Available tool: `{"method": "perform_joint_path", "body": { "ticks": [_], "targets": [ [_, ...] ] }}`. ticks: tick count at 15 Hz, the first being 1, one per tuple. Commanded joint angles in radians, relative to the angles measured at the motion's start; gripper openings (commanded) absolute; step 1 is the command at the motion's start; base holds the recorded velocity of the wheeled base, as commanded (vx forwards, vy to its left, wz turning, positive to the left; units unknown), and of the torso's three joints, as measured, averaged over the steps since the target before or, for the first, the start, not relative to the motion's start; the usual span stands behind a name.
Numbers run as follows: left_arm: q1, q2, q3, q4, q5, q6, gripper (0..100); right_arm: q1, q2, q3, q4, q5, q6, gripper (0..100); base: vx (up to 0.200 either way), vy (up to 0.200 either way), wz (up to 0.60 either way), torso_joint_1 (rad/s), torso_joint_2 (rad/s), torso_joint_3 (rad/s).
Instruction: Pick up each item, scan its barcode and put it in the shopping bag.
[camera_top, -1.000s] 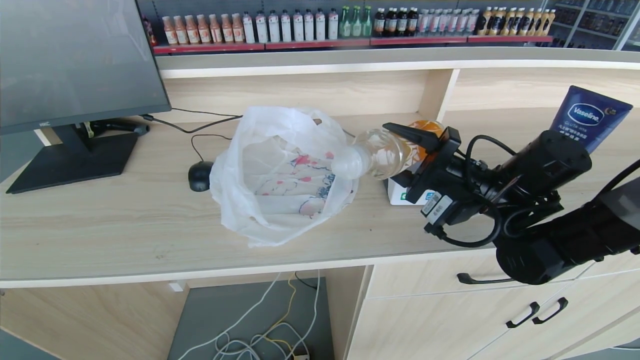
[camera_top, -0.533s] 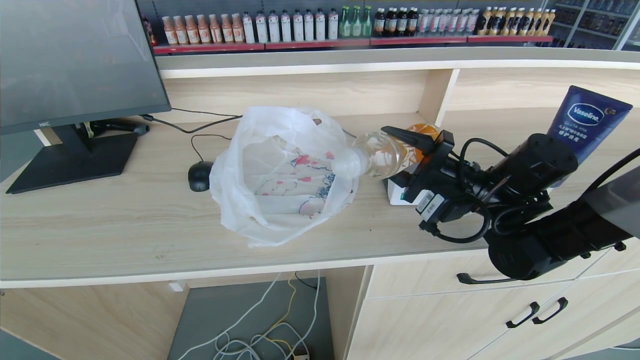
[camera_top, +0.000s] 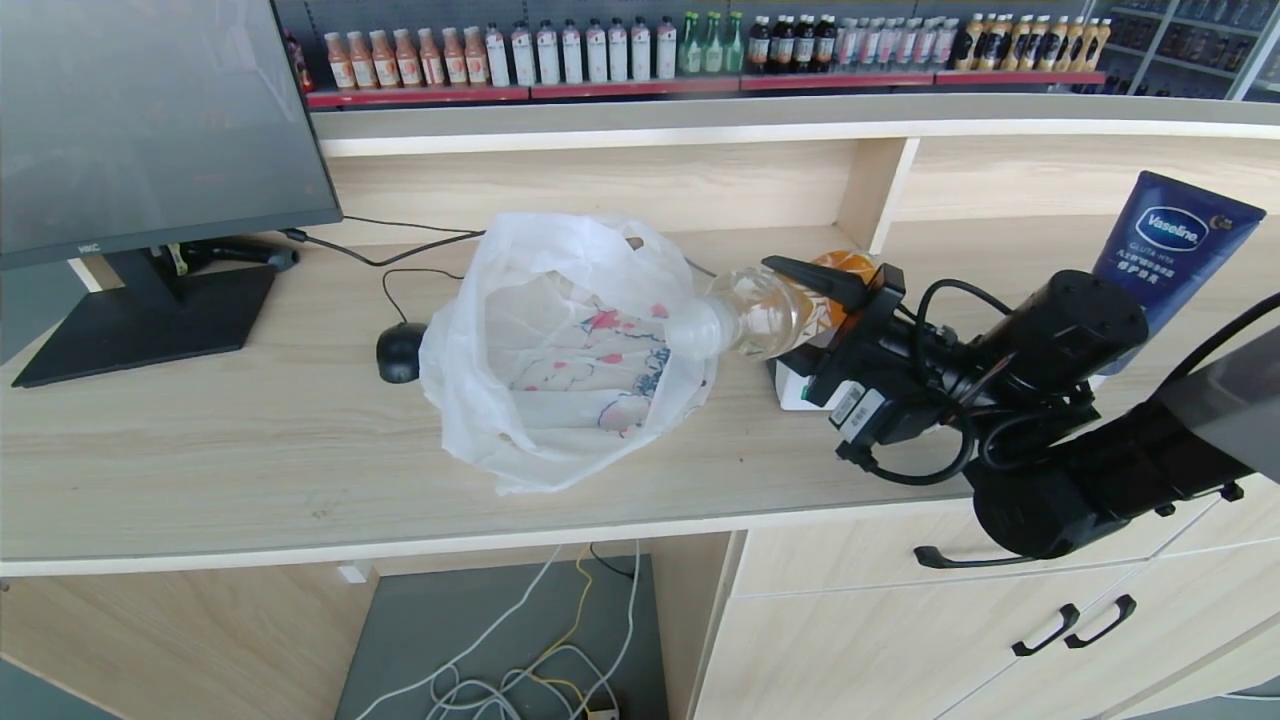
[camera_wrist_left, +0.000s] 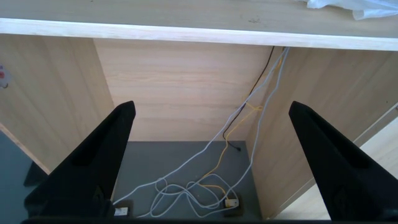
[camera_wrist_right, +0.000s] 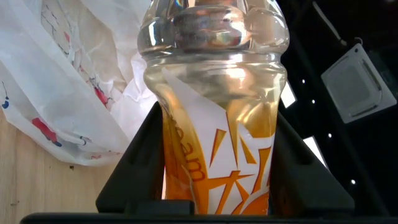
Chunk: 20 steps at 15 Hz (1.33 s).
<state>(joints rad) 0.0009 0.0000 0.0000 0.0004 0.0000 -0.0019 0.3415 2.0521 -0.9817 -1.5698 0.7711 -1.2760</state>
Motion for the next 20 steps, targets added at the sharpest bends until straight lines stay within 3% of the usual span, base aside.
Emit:
{"method": "perform_joint_path", "body": {
  "ticks": [1, 13, 18, 20],
  "targets": [
    [0.001, 0.0, 0.0, 0.001, 0.0, 0.0, 100, 0.001, -0.001, 0.0, -0.001, 0.001, 0.0, 0, 0.0, 0.0, 0.0, 0.0, 0.0, 0.0],
    [0.001, 0.0, 0.0, 0.0, 0.0, 0.0, 100, 0.005, -0.013, 0.001, -0.001, 0.001, 0.003, 0, 0.0, 0.0, 0.0, 0.0, 0.0, 0.0],
    [-0.001, 0.0, 0.0, 0.0, 0.0, -0.001, 100, 0.06, -0.09, 0.003, -0.001, -0.021, 0.035, 0, 0.0, 0.0, 0.0, 0.0, 0.0, 0.0],
    [-0.001, 0.0, 0.0, 0.0, 0.0, 0.0, 100, 0.12, -0.121, 0.014, -0.001, -0.05, 0.041, 0, 0.0, 0.0, 0.0, 0.0, 0.0, 0.0]
  ]
}}
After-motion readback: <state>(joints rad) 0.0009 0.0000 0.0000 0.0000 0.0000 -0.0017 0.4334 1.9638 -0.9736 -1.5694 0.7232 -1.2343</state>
